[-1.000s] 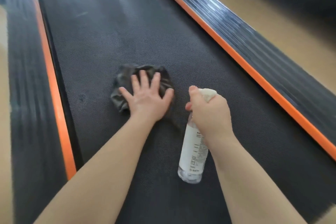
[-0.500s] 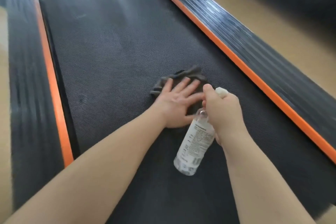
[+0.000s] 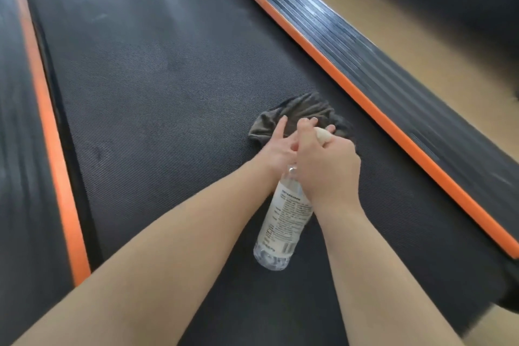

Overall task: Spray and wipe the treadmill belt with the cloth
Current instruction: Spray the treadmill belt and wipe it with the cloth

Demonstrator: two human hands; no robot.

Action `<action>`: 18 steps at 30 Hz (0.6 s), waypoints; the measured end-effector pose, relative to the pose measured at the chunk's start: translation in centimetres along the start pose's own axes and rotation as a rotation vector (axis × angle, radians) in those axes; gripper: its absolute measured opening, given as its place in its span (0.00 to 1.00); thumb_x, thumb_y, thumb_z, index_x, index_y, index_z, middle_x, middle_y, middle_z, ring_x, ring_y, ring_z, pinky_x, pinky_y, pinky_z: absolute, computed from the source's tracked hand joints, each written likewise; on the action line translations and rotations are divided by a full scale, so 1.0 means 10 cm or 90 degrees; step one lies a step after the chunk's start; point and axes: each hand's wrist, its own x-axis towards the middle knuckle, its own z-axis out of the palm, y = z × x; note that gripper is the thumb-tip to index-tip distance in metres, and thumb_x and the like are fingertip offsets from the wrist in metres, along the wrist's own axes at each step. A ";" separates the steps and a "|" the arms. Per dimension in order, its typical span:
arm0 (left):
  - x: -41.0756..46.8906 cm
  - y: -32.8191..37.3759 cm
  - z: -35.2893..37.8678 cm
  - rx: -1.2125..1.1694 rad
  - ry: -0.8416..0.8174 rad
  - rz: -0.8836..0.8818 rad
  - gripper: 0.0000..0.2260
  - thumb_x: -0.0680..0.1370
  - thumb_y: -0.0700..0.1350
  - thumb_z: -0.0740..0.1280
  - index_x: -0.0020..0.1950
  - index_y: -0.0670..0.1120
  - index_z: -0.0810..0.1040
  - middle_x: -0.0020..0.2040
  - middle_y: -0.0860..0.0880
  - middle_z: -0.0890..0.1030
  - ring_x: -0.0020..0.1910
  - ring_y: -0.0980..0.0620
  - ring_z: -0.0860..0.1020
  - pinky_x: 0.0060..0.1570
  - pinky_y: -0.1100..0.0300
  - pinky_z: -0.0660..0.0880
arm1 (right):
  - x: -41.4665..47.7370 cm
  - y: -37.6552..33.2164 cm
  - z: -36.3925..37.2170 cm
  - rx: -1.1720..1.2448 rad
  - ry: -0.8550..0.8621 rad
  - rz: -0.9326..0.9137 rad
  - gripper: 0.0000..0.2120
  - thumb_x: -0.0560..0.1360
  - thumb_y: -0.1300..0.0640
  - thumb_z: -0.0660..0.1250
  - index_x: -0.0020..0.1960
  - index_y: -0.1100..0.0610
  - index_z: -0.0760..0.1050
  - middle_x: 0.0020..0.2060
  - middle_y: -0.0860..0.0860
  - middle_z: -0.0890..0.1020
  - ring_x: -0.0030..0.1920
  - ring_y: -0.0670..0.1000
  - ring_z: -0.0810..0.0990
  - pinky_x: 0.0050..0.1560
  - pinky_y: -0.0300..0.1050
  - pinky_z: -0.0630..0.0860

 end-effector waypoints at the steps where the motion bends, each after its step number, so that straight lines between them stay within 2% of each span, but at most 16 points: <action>1: -0.05 -0.01 -0.11 0.060 0.026 -0.024 0.37 0.76 0.73 0.50 0.81 0.62 0.43 0.83 0.57 0.43 0.80 0.55 0.38 0.72 0.36 0.26 | 0.01 0.01 -0.01 0.001 0.008 0.000 0.27 0.76 0.36 0.60 0.39 0.56 0.85 0.37 0.52 0.87 0.43 0.50 0.86 0.51 0.54 0.83; 2: -0.10 -0.01 -0.23 0.102 0.058 -0.084 0.36 0.75 0.72 0.50 0.81 0.65 0.44 0.83 0.56 0.44 0.81 0.50 0.40 0.71 0.35 0.29 | 0.01 0.00 -0.04 -0.013 0.013 -0.007 0.25 0.78 0.40 0.63 0.36 0.58 0.84 0.32 0.52 0.85 0.36 0.49 0.84 0.46 0.53 0.83; 3: -0.16 -0.04 -0.34 0.087 0.099 -0.185 0.35 0.74 0.73 0.47 0.81 0.65 0.47 0.84 0.54 0.44 0.82 0.46 0.41 0.72 0.32 0.34 | 0.03 0.03 -0.06 -0.030 0.026 -0.021 0.24 0.79 0.42 0.64 0.35 0.59 0.82 0.30 0.52 0.84 0.33 0.50 0.83 0.43 0.54 0.82; 6: -0.31 -0.19 -0.57 -0.034 0.143 -0.506 0.36 0.76 0.72 0.42 0.83 0.60 0.45 0.84 0.48 0.41 0.81 0.39 0.39 0.69 0.25 0.37 | 0.01 0.05 -0.06 -0.024 0.022 -0.031 0.25 0.78 0.42 0.65 0.35 0.61 0.82 0.30 0.53 0.84 0.35 0.54 0.83 0.42 0.56 0.83; 8: -0.28 -0.22 -0.61 -0.068 0.106 -0.572 0.36 0.78 0.71 0.43 0.83 0.58 0.41 0.83 0.45 0.38 0.80 0.36 0.36 0.68 0.22 0.37 | 0.02 0.06 -0.07 -0.017 0.023 -0.037 0.25 0.79 0.42 0.65 0.35 0.61 0.82 0.29 0.52 0.84 0.33 0.52 0.83 0.40 0.53 0.83; 10: -0.17 -0.06 -0.62 0.006 0.073 -0.458 0.35 0.79 0.69 0.44 0.82 0.59 0.38 0.83 0.45 0.36 0.80 0.34 0.35 0.68 0.21 0.38 | 0.03 0.03 -0.06 -0.019 0.000 -0.051 0.25 0.80 0.42 0.65 0.33 0.59 0.80 0.28 0.50 0.83 0.30 0.47 0.81 0.35 0.46 0.80; 11: -0.16 0.08 -0.62 0.064 0.067 -0.339 0.33 0.80 0.67 0.44 0.82 0.60 0.37 0.83 0.46 0.36 0.80 0.35 0.35 0.69 0.22 0.40 | 0.04 0.06 -0.04 -0.019 -0.012 -0.067 0.22 0.80 0.42 0.65 0.34 0.56 0.79 0.30 0.48 0.84 0.32 0.44 0.81 0.37 0.44 0.79; 12: -0.15 0.22 -0.56 0.121 0.053 -0.211 0.31 0.80 0.64 0.43 0.81 0.61 0.36 0.83 0.47 0.36 0.80 0.36 0.36 0.71 0.23 0.42 | 0.05 0.06 -0.03 -0.040 -0.023 -0.091 0.16 0.80 0.41 0.64 0.41 0.50 0.81 0.41 0.49 0.87 0.41 0.43 0.82 0.46 0.44 0.81; 13: -0.17 0.33 -0.52 0.189 0.040 -0.119 0.30 0.79 0.62 0.41 0.82 0.62 0.37 0.83 0.49 0.37 0.80 0.36 0.35 0.73 0.26 0.43 | 0.02 0.06 0.00 -0.095 -0.035 -0.112 0.14 0.79 0.40 0.62 0.55 0.45 0.81 0.57 0.54 0.85 0.55 0.48 0.81 0.59 0.51 0.80; 14: -0.18 0.41 -0.50 0.280 0.044 -0.088 0.29 0.80 0.61 0.41 0.81 0.64 0.40 0.84 0.53 0.40 0.80 0.36 0.34 0.75 0.29 0.42 | 0.02 0.06 0.02 -0.152 -0.038 -0.126 0.24 0.78 0.38 0.60 0.69 0.46 0.77 0.69 0.57 0.78 0.67 0.52 0.76 0.69 0.59 0.73; 15: -0.20 0.46 -0.49 0.355 0.091 -0.117 0.27 0.82 0.62 0.43 0.81 0.66 0.42 0.83 0.57 0.43 0.79 0.35 0.32 0.76 0.32 0.39 | 0.02 0.10 0.02 -0.168 -0.033 -0.131 0.29 0.77 0.38 0.60 0.74 0.50 0.74 0.73 0.57 0.75 0.72 0.57 0.73 0.72 0.63 0.70; 16: -0.20 0.47 -0.50 0.403 0.117 -0.129 0.26 0.83 0.62 0.46 0.80 0.68 0.44 0.83 0.60 0.44 0.78 0.34 0.31 0.76 0.34 0.36 | 0.02 0.11 -0.01 -0.160 -0.021 -0.120 0.26 0.77 0.41 0.63 0.70 0.53 0.78 0.69 0.58 0.78 0.70 0.59 0.75 0.69 0.62 0.73; 17: -0.19 0.42 -0.48 0.344 0.094 -0.118 0.27 0.83 0.63 0.48 0.81 0.67 0.44 0.83 0.58 0.43 0.79 0.36 0.32 0.77 0.35 0.37 | 0.04 0.12 -0.05 -0.122 -0.007 -0.109 0.19 0.78 0.44 0.66 0.60 0.54 0.84 0.58 0.58 0.84 0.62 0.59 0.81 0.63 0.58 0.78; 18: -0.20 0.35 -0.48 0.232 0.052 -0.122 0.29 0.82 0.64 0.48 0.82 0.64 0.43 0.84 0.54 0.41 0.81 0.39 0.35 0.77 0.35 0.39 | 0.06 0.13 -0.09 -0.078 -0.009 -0.084 0.14 0.77 0.45 0.69 0.44 0.55 0.85 0.44 0.55 0.87 0.50 0.57 0.84 0.53 0.55 0.81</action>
